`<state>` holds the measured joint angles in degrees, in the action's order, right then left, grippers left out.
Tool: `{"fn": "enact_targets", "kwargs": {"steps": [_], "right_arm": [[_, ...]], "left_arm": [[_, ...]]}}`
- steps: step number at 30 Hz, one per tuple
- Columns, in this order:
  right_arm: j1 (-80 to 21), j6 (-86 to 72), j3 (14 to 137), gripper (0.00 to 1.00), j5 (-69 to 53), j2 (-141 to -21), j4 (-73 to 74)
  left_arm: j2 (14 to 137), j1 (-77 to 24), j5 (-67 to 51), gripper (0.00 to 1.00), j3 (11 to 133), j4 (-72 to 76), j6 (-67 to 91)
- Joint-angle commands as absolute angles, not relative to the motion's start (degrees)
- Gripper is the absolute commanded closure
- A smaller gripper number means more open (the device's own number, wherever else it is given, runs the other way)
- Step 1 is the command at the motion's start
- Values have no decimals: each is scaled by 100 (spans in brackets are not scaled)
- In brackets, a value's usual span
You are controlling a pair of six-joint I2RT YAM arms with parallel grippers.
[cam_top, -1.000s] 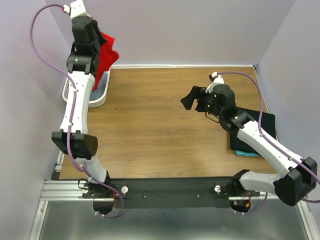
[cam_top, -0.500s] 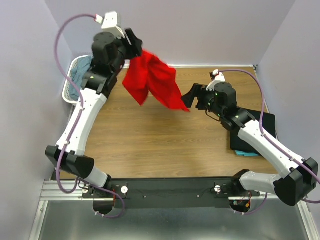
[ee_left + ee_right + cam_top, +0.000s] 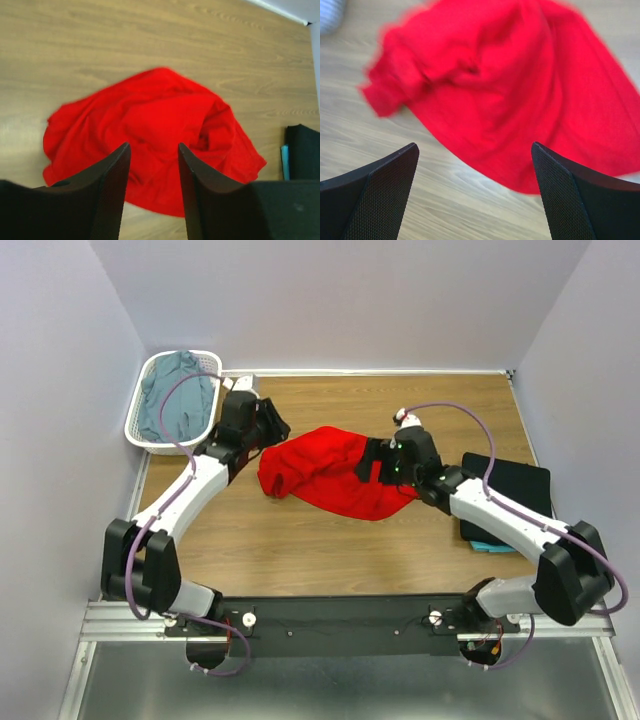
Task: Fold and stack the t-shirts
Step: Flatten the tshirt out
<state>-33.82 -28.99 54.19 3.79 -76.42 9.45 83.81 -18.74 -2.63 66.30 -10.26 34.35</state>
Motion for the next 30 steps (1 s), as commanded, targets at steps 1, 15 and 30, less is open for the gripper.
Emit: {"fn": "enact_targets", "kwargs": {"steps": [1,15,30], "right_arm": [[-3463,-3190,4993,1,1080,-7796,1011],[-3463,-3797,4289,12,1485,-8411,879],[-3445,-3578,5229,77,2091,-9651,799]], "left_arm": [[7902,-2003,-80,51,5838,-440,3946],[7813,-2505,685,37,4517,-158,4096],[8772,-2330,475,80,5256,-202,3718]]}}
